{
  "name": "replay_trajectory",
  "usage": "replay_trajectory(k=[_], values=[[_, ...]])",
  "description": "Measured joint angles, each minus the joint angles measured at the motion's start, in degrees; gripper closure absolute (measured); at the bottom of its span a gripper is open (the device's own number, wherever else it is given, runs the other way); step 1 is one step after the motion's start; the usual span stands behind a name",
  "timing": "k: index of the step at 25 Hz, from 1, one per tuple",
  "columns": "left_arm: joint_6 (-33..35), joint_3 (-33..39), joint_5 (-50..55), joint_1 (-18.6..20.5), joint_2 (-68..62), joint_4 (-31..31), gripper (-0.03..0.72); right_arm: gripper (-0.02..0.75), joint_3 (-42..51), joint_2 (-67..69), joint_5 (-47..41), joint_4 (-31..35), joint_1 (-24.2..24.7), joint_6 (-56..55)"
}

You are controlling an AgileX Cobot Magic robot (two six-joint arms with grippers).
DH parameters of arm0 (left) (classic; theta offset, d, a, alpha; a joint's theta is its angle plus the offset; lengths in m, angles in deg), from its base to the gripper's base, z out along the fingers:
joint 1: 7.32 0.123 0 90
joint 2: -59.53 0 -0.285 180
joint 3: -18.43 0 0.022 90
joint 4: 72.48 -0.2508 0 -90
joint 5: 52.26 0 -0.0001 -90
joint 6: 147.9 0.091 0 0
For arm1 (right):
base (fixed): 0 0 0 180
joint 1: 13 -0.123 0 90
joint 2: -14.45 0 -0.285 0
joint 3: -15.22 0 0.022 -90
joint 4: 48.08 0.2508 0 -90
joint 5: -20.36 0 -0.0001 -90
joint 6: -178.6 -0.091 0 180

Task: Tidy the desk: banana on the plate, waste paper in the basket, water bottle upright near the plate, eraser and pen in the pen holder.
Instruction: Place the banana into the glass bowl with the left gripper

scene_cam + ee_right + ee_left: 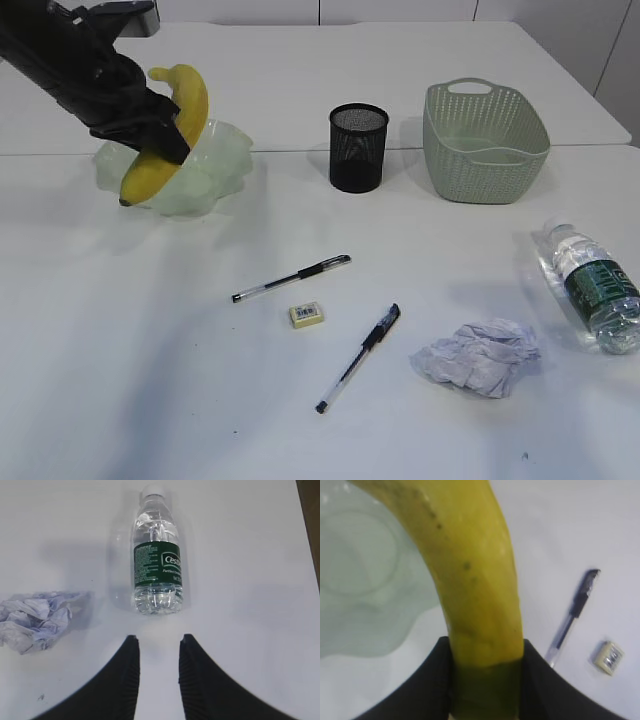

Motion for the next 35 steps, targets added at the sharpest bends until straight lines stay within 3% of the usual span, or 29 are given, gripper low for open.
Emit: replay_trajectory(k=[15, 35], values=[[0.0, 0.0, -26.8, 0.0, -1.5, 0.5, 0.471, 0.524, 0.0, 0.0, 2.3, -2.0, 0.0, 0.0], [0.0, 0.0, -36.4, 0.0, -11.7, 1.1, 0.471, 0.524, 0.0, 0.0, 2.4, -4.0, 0.0, 0.0]])
